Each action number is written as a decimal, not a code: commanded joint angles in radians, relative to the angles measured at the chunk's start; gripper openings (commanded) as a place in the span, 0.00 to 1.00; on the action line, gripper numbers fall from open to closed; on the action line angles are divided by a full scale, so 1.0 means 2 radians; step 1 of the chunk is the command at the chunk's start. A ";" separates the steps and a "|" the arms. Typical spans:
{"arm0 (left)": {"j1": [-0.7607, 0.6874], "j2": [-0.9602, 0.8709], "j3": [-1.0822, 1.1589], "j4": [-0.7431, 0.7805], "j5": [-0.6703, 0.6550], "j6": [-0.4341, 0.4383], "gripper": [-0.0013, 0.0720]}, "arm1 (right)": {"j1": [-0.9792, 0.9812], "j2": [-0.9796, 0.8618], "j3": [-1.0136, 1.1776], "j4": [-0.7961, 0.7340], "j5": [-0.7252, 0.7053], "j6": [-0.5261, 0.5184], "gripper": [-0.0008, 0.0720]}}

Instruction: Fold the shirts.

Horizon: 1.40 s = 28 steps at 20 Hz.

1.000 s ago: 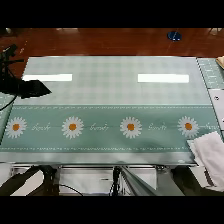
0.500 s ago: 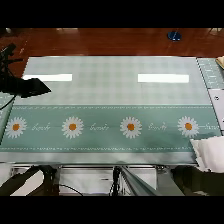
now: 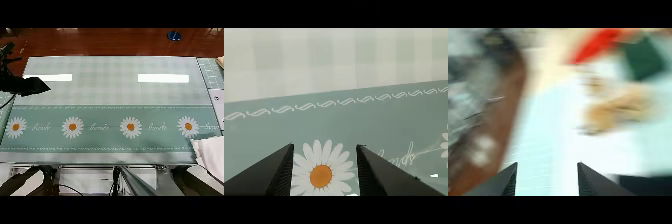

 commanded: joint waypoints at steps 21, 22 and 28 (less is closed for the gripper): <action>-0.115 -0.099 0.028 0.102 0.108 -0.028 0.97 | 0.598 -0.096 0.072 -0.050 0.597 -0.177 0.85; -0.115 -0.100 0.028 0.102 0.105 -0.034 1.00 | 0.598 -0.099 0.065 -0.047 0.596 -0.177 0.87; -0.115 -0.101 0.028 0.103 0.097 -0.035 1.00 | 0.598 -0.100 0.016 -0.055 0.597 -0.177 0.86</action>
